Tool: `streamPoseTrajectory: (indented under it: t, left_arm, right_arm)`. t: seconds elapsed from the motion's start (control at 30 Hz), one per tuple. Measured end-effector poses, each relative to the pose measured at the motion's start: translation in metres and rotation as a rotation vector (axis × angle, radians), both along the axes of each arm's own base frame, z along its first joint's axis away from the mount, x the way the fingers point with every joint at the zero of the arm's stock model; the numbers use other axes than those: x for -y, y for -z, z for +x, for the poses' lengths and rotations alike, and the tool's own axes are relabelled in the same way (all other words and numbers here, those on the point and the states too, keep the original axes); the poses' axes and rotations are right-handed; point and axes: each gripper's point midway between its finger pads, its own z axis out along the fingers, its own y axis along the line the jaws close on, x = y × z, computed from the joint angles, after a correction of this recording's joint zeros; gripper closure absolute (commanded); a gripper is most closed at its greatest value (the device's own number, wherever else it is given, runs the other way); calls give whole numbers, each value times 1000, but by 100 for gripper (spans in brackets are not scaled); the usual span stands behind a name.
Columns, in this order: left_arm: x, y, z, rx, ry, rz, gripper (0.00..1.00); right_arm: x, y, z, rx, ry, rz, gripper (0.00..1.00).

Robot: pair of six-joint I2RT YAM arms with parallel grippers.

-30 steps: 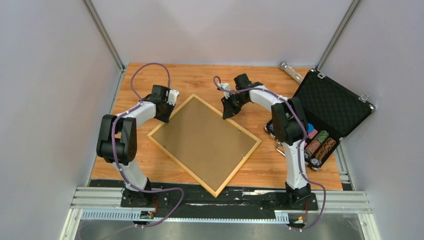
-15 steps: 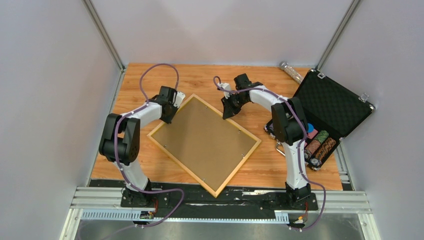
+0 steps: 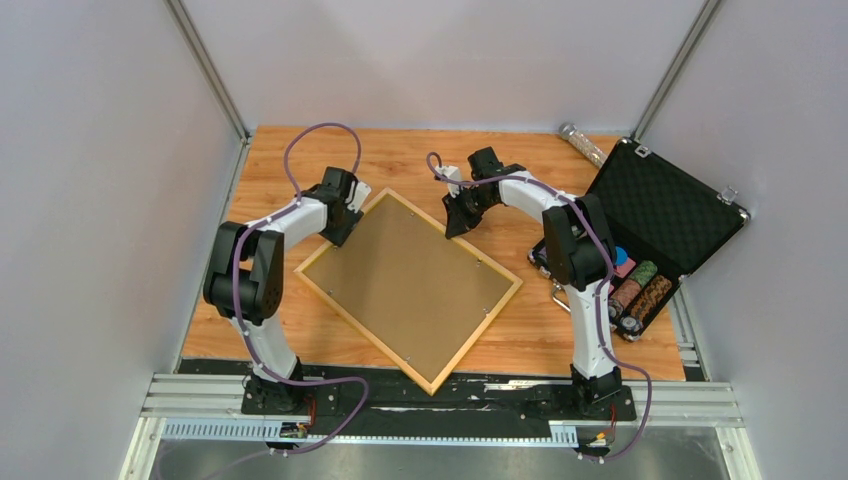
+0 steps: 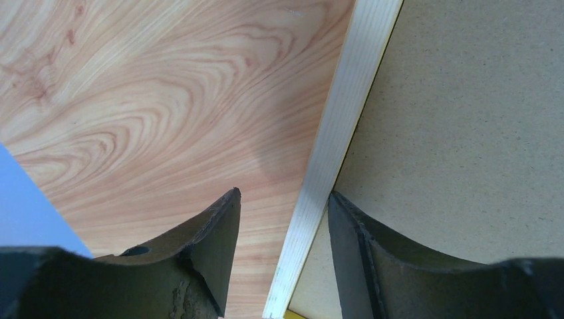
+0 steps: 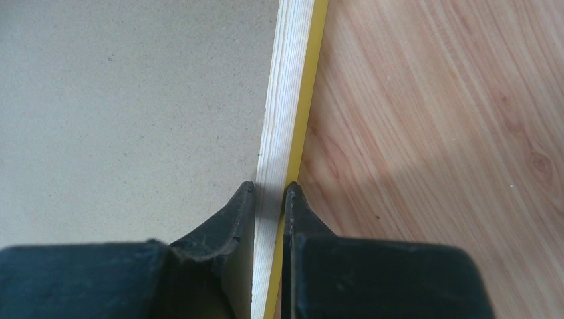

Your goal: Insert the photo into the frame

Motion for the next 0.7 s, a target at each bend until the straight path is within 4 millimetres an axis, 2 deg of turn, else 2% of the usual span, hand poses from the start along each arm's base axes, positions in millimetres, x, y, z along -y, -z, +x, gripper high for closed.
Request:
streamPoseTrajectory:
  t: [0.33, 0.7]
  left_arm:
    - [0, 0, 0, -8, -11, -3, 43]
    - [0, -4, -4, -14, -81, -143, 41]
  right_arm:
    - [0, 0, 0, 0, 0, 0, 98]
    - [0, 0, 0, 0, 0, 0, 98]
